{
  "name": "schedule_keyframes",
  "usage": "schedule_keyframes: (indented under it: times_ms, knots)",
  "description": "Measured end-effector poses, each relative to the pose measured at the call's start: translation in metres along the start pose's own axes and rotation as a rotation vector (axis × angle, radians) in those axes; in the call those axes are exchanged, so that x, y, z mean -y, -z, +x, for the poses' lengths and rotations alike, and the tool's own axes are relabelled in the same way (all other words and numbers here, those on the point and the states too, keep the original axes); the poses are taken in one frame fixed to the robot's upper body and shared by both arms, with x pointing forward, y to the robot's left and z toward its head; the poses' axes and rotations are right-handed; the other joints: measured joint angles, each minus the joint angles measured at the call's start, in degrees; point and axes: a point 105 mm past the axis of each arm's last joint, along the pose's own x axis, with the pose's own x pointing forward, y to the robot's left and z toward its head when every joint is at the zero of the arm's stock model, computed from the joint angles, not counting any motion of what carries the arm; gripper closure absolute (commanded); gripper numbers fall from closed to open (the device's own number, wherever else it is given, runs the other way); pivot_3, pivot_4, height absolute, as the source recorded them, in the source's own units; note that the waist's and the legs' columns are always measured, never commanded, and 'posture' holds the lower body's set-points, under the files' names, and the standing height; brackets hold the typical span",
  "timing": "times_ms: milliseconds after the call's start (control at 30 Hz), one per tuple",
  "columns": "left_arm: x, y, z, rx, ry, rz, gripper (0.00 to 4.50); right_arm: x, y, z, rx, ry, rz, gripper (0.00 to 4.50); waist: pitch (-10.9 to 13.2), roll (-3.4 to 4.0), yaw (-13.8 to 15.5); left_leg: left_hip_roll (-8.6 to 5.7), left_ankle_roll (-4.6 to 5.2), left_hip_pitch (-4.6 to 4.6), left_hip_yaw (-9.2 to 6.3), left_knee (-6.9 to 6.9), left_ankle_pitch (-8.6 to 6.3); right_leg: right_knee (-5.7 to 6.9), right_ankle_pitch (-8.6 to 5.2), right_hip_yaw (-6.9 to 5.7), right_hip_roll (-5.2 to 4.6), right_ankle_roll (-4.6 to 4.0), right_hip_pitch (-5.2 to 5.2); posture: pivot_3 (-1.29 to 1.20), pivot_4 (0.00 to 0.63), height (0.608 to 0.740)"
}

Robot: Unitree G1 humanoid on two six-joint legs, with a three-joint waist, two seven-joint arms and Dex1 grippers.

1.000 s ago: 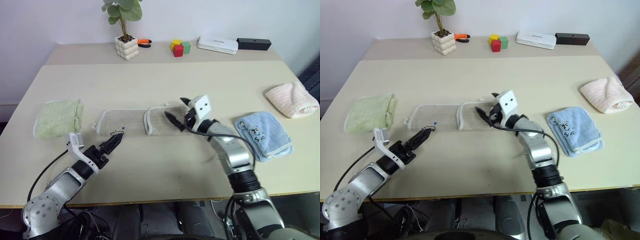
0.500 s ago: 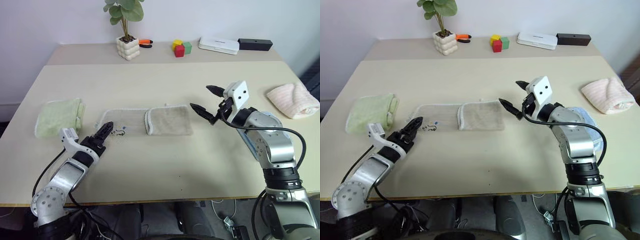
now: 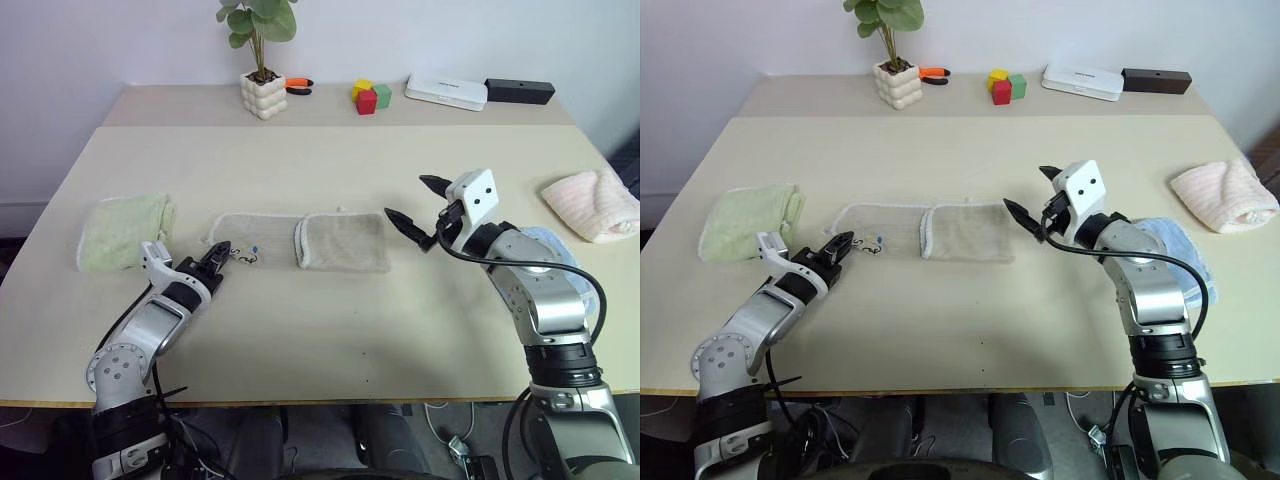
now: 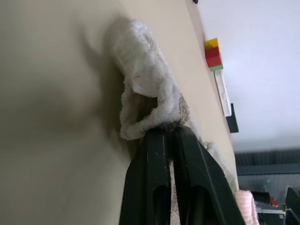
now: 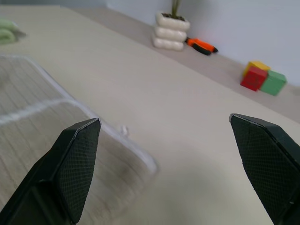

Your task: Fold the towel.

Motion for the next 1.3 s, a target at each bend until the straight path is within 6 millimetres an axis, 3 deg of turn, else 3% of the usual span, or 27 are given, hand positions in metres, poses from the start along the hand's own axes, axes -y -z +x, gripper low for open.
schedule_keyframes:
  times_ms: [133,267,400,500,700,900,1000,1233,1300]
  knots:
    - [0.021,0.005,0.005,-0.037,0.065,0.079,4.42,0.008,0.004,-0.008,-0.018,0.032,-0.01,0.0,0.0,-0.04,0.2,0.0,0.0,-0.04,-0.01,0.01,0.0,-0.02,0.0,-0.01,0.0,0.0,0.0,0.0,0.15,0.74]
    - [0.075,0.015,0.014,-0.104,0.258,0.278,4.42,0.013,0.018,-0.022,-0.072,0.048,-0.006,0.0,0.0,-0.06,0.3,-0.03,-0.02,-0.09,0.01,0.01,0.01,-0.11,0.0,0.0,-0.02,0.0,0.0,0.0,0.15,0.74]
    - [0.126,0.055,0.026,-0.277,0.51,0.537,4.42,0.029,0.02,-0.038,-0.098,0.106,-0.025,0.0,0.0,-0.05,0.2,-0.04,-0.02,-0.08,0.02,0.0,0.01,-0.12,0.0,0.0,0.01,0.0,0.0,0.0,0.15,0.74]
    - [0.147,0.092,0.029,-0.401,0.679,0.661,4.42,0.039,0.02,-0.043,-0.111,0.149,-0.041,0.0,0.0,-0.03,-0.2,-0.03,-0.02,-0.04,0.04,-0.04,0.01,-0.13,0.0,0.02,0.02,0.0,0.0,0.0,0.15,0.74]
    - [0.133,0.146,0.051,-0.548,0.74,0.766,4.42,0.05,0.02,-0.05,-0.129,0.202,-0.066,0.0,0.1,0.04,0.0,-0.03,-0.01,-0.1,0.03,-0.02,0.01,-0.17,0.0,0.03,0.04,0.01,-0.03,0.0,0.15,0.74]
    - [0.119,0.168,0.064,-0.568,0.728,0.819,4.42,0.054,0.02,-0.062,-0.141,0.249,-0.068,0.0,0.1,0.04,0.0,-0.02,-0.01,-0.12,0.02,-0.05,0.01,-0.23,0.01,0.02,0.04,0.04,-0.04,0.0,0.15,0.74]
    - [0.113,0.174,0.068,-0.579,0.716,0.83,3.59,0.053,0.021,-0.063,-0.147,0.257,-0.066,0.0,0.1,0.04,0.0,-0.02,-0.01,-0.12,0.02,-0.02,0.01,-0.23,0.01,0.02,0.04,0.04,-0.02,0.0,0.15,0.74]
    - [0.113,0.181,0.062,-0.63,0.764,0.823,0.09,0.052,0.016,-0.062,-0.137,0.259,-0.076,0.0,0.1,0.05,-0.1,-0.02,-0.01,-0.12,0.02,-0.04,0.01,-0.23,0.01,0.02,0.03,0.05,-0.03,0.0,0.15,0.74]
    - [0.114,0.179,0.058,-0.629,0.776,0.842,0.03,0.053,0.014,-0.06,-0.131,0.26,-0.078,0.0,0.1,0.04,-0.1,-0.02,-0.01,-0.11,0.02,-0.04,0.01,-0.22,0.01,0.03,0.03,0.05,-0.03,0.0,0.15,0.74]
